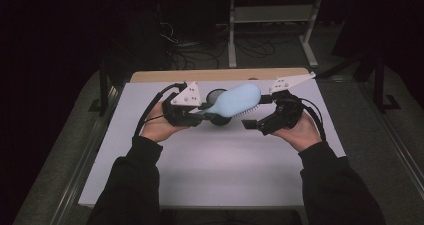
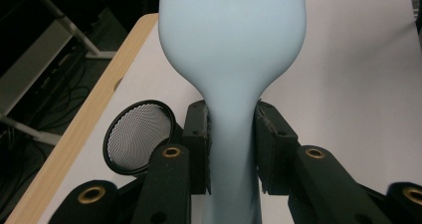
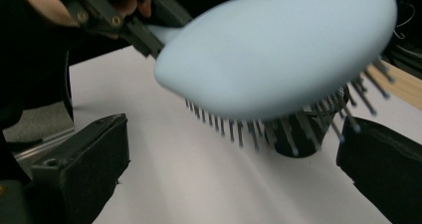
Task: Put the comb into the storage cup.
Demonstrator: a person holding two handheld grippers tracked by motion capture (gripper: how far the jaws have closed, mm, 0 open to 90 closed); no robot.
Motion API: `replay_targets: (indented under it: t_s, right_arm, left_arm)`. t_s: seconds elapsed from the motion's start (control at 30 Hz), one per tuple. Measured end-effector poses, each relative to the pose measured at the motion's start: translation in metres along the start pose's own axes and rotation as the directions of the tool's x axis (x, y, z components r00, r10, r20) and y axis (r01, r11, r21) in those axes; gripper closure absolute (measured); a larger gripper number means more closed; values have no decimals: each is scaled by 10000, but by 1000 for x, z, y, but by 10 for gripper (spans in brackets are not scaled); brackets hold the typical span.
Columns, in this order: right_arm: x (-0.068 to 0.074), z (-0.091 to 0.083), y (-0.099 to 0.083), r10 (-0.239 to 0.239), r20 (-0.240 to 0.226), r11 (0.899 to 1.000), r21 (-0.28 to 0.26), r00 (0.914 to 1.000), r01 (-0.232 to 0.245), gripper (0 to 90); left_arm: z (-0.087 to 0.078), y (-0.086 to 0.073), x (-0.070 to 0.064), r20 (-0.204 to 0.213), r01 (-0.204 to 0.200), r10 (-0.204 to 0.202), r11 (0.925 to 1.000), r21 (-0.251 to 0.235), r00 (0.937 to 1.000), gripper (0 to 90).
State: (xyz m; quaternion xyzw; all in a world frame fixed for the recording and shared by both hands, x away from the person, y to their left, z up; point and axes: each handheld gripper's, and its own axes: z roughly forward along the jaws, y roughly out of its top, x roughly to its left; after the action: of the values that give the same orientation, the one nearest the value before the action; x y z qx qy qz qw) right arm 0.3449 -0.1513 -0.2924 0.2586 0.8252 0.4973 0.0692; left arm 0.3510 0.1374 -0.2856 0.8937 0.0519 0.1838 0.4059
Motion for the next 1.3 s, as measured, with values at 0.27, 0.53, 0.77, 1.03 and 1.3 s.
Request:
replay_targets:
  t_s: [0.27, 0.53, 0.77, 1.03, 1.3]
  right_arm:
    - [-4, 7, 7, 863, -102, 9954, -415, 9962, -866, 30]
    - [-3, 9, 15, 1237, -111, 9903, -623, 9923, -1241, 86]
    - [-8, 8, 22, 1814, 148, 9814, -672, 9833, -1801, 276]
    - [-16, 3, 31, 2640, -804, 9619, -519, 9612, -2685, 464]
    - [-5, 4, 46, 1598, -866, 9871, 73, 9833, -1598, 525]
  left_arm:
    - [8, -2, 1, -56, 176, -175, 9998, 120, 9998, 706]
    - [16, -3, 1, -1, 260, -260, 9991, 346, 9997, 707]
    - [14, -5, 1, -68, 547, -545, 9982, 232, 9985, 707]
    - [22, -6, -4, 25, 534, -535, 9975, 461, 9986, 711]
    - [27, -11, -5, 430, 870, -878, 9960, 206, 9952, 717]
